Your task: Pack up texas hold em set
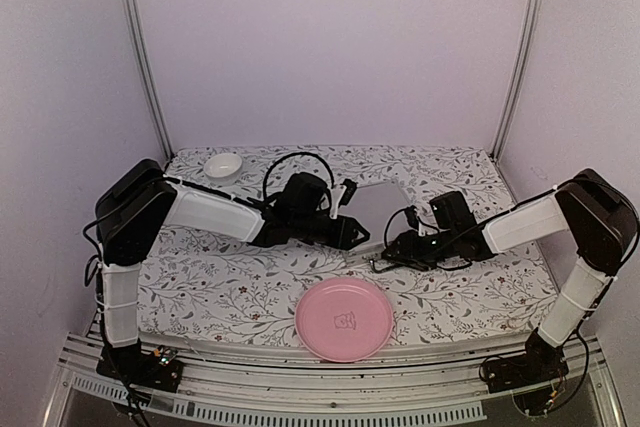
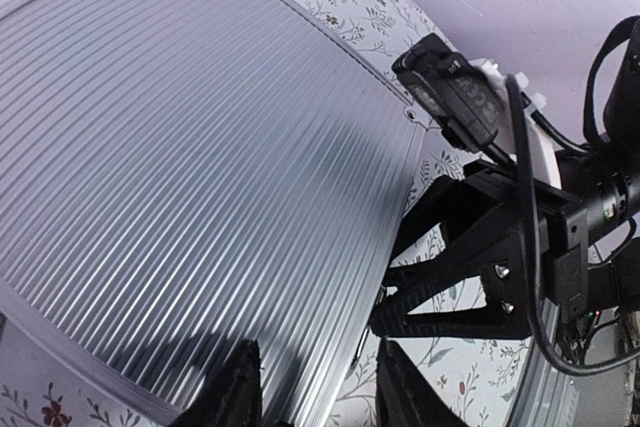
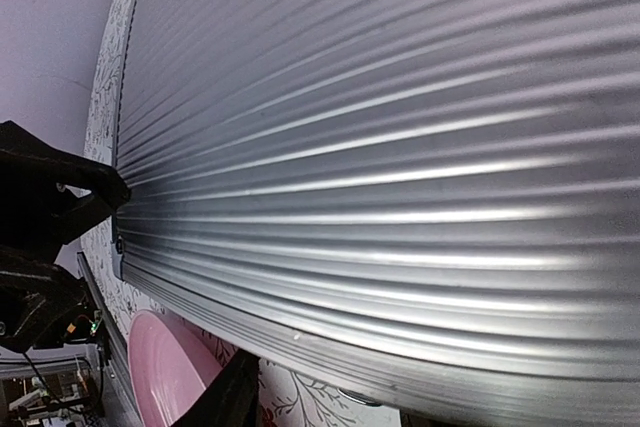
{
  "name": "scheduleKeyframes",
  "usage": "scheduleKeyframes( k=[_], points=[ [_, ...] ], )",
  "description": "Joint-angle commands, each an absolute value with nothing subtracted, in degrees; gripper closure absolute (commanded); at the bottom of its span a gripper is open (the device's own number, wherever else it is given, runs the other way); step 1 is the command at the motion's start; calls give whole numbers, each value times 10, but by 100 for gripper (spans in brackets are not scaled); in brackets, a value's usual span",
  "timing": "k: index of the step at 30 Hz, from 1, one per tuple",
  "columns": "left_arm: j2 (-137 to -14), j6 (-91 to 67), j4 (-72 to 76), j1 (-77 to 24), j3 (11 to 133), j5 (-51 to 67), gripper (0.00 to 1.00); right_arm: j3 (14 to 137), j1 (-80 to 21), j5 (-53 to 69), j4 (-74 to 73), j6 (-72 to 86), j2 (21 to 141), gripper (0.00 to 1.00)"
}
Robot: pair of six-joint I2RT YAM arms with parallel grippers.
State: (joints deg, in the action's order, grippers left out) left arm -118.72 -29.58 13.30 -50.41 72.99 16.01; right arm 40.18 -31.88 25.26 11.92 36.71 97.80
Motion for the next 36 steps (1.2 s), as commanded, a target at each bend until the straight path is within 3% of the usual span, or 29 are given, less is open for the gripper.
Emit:
scheduleKeyframes(
  k=[1,36],
  points=[
    [-1198,-298,62,-512,706,154,60,413,-322,269,127,398,970,55],
    [-1196,-313,81,-512,691,164,60,411,-322,252,154,443,919,55]
  ],
)
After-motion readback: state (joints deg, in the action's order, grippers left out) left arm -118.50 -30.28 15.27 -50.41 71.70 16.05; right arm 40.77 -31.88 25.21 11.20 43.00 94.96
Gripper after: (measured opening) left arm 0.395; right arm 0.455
